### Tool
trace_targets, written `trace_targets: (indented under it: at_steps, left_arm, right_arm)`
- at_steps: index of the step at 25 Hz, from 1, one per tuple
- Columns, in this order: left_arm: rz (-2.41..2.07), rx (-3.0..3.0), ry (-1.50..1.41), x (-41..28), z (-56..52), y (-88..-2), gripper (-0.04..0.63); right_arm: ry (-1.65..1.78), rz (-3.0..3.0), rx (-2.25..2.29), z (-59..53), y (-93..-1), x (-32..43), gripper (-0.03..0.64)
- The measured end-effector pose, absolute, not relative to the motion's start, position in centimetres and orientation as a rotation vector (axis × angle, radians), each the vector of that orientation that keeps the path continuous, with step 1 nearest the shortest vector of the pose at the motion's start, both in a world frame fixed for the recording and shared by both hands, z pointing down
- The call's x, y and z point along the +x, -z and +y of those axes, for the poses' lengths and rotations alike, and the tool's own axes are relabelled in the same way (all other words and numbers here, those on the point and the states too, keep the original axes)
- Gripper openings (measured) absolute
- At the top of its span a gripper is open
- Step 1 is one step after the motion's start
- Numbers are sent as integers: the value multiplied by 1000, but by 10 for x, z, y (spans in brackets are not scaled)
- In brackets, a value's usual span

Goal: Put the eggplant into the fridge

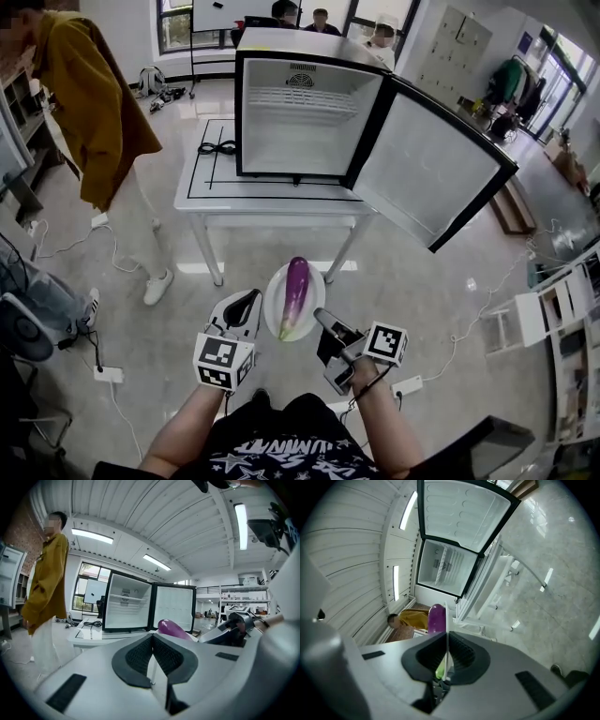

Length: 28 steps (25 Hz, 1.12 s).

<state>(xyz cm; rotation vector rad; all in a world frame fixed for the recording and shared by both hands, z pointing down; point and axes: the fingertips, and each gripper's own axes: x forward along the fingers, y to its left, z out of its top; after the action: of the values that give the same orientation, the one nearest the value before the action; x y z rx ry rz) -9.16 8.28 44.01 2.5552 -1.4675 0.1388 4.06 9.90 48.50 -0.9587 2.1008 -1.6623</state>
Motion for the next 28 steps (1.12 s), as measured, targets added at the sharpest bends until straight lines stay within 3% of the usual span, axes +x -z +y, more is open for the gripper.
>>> trace_targets:
  at_steps: [16,28]
  left_arm:
    - [-1620,2411,-175,-117,-7,-459,9]
    - [-1719,2330,-174,-98,-104,-456,9]
  right_arm:
    - [1756,2173,-817,-14,-498,18,21]
    - [1807,2213,-731,-122,-495,39,21]
